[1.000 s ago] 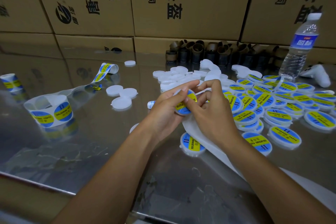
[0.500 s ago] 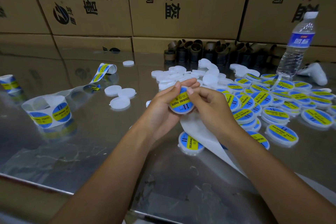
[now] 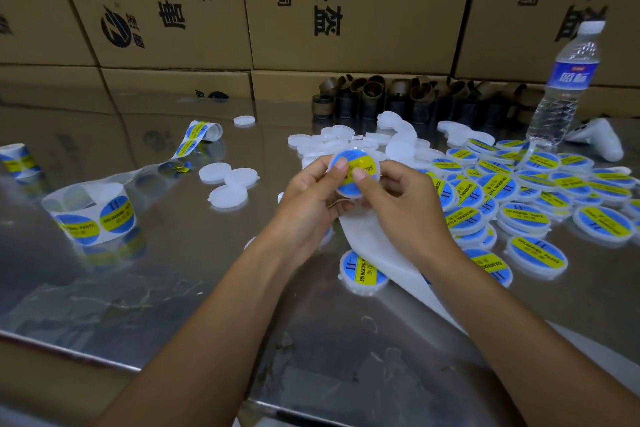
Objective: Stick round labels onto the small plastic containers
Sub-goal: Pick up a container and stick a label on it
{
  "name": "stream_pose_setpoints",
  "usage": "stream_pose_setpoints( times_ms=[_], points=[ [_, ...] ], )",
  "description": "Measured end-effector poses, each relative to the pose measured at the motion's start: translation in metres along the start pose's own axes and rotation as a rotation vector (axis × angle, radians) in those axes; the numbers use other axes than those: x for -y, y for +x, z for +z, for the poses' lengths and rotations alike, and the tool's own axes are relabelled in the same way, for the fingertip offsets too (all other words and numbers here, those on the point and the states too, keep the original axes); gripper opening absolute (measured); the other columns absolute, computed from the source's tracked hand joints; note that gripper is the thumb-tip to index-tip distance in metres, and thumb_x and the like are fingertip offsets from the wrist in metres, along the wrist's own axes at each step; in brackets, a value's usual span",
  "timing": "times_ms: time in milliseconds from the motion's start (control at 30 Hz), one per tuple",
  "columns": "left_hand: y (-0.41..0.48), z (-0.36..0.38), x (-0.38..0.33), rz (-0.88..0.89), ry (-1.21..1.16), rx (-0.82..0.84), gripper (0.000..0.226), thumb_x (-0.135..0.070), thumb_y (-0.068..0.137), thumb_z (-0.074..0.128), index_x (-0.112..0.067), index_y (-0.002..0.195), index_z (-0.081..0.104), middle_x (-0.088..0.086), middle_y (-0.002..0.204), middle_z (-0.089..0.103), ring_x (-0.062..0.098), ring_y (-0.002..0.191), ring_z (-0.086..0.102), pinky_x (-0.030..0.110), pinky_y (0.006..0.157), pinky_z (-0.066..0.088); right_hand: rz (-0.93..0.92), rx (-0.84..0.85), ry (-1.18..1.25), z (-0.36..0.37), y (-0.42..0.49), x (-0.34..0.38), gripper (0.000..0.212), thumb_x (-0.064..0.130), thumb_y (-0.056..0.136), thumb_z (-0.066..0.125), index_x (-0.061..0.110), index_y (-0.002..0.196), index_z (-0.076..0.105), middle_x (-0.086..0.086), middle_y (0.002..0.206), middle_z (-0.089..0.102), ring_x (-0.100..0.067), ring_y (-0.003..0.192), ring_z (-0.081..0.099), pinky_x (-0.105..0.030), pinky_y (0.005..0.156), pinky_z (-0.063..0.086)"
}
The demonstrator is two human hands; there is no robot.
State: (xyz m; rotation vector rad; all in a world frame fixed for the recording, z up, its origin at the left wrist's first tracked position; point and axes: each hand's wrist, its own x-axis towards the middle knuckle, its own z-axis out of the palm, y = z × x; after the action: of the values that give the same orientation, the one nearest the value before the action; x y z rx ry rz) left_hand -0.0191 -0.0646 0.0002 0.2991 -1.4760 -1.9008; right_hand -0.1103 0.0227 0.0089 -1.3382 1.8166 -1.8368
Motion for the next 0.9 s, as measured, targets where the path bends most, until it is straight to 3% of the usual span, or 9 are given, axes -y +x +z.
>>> stream_pose_setpoints(
  times_ms=[100, 167, 233, 367, 500, 633, 800, 900],
  points=[
    [-0.0003, 0.0014, -0.0003, 0.017, -0.028, -0.022, 0.019, -0.021, 0.097, 0.047, -0.012, 0.102, 0.062, 0.004, 0.091, 0.070, 0.014, 0.085, 0.065, 0.020, 0.070, 0.052, -0.030, 0.035, -0.020, 0.0006, -0.0013, 0.0008, 0.012, 0.017, 0.087, 0.065, 0.005, 0.087, 0.066, -0.025, 0.080, 0.066, -0.041, 0.082, 0.061, -0.047, 0.076, 0.051],
    [-0.0005, 0.0024, -0.0002, 0.019, -0.037, -0.026, 0.021, -0.020, 0.098, 0.045, -0.010, 0.105, 0.062, 0.006, 0.094, 0.069, 0.016, 0.088, 0.065, 0.021, 0.072, 0.053, -0.030, 0.017, -0.015, 0.0002, -0.0010, 0.0006, 0.006, 0.017, 0.085, 0.067, 0.012, 0.087, 0.065, -0.016, 0.070, 0.067, -0.036, 0.075, 0.063, -0.038, 0.072, 0.051],
    [-0.0008, 0.0030, -0.0012, 0.011, -0.038, -0.024, 0.023, -0.020, 0.098, 0.045, -0.008, 0.111, 0.060, 0.007, 0.097, 0.068, 0.017, 0.089, 0.065, 0.022, 0.073, 0.053, -0.020, -0.020, -0.011, 0.0002, -0.0006, -0.0002, 0.012, 0.018, 0.084, 0.069, 0.018, 0.091, 0.059, -0.004, 0.060, 0.063, -0.024, 0.063, 0.059, -0.027, 0.063, 0.046],
    [-0.0022, 0.0053, -0.0015, 0.008, -0.038, -0.011, 0.027, -0.013, 0.093, 0.053, -0.005, 0.118, 0.057, 0.012, 0.103, 0.065, 0.022, 0.092, 0.062, 0.025, 0.079, 0.054, -0.004, -0.064, -0.002, 0.0010, -0.0007, -0.0011, 0.020, 0.020, 0.084, 0.068, 0.018, 0.099, 0.055, 0.003, 0.055, 0.061, -0.011, 0.058, 0.057, -0.021, 0.057, 0.043],
    [-0.0027, 0.0060, -0.0013, 0.008, -0.088, 0.002, 0.036, 0.007, 0.086, 0.055, -0.001, 0.121, 0.055, 0.013, 0.099, 0.065, 0.019, 0.082, 0.063, 0.023, 0.075, 0.055, 0.018, -0.088, 0.067, -0.0001, -0.0001, -0.0008, 0.010, 0.017, 0.090, 0.061, 0.017, 0.100, 0.058, 0.003, 0.059, 0.066, -0.005, 0.056, 0.061, -0.014, 0.057, 0.046],
    [-0.0029, 0.0036, -0.0012, 0.009, -0.109, 0.012, 0.039, 0.010, 0.086, 0.054, 0.000, 0.123, 0.053, 0.012, 0.094, 0.066, 0.013, 0.074, 0.066, 0.020, 0.073, 0.054, 0.010, -0.096, 0.100, -0.0010, 0.0000, 0.0003, 0.006, 0.014, 0.093, 0.056, 0.014, 0.094, 0.061, 0.004, 0.061, 0.066, 0.004, 0.051, 0.060, -0.007, 0.053, 0.042],
    [-0.0014, 0.0017, 0.0007, 0.018, -0.102, 0.003, 0.032, 0.008, 0.086, 0.056, -0.002, 0.116, 0.058, 0.008, 0.087, 0.069, 0.013, 0.073, 0.066, 0.020, 0.070, 0.053, 0.016, -0.082, 0.077, -0.0001, -0.0009, 0.0004, 0.008, 0.017, 0.093, 0.055, 0.022, 0.088, 0.059, 0.004, 0.062, 0.068, -0.002, 0.056, 0.063, -0.014, 0.059, 0.049],
    [-0.0008, 0.0005, 0.0013, 0.008, -0.074, -0.005, 0.021, -0.004, 0.090, 0.056, -0.009, 0.109, 0.063, 0.006, 0.086, 0.070, 0.014, 0.074, 0.066, 0.022, 0.072, 0.054, 0.027, -0.077, 0.066, -0.0001, -0.0004, -0.0002, 0.007, 0.018, 0.093, 0.054, 0.018, 0.094, 0.061, 0.002, 0.062, 0.068, -0.005, 0.058, 0.064, -0.021, 0.064, 0.050]
  ],
)
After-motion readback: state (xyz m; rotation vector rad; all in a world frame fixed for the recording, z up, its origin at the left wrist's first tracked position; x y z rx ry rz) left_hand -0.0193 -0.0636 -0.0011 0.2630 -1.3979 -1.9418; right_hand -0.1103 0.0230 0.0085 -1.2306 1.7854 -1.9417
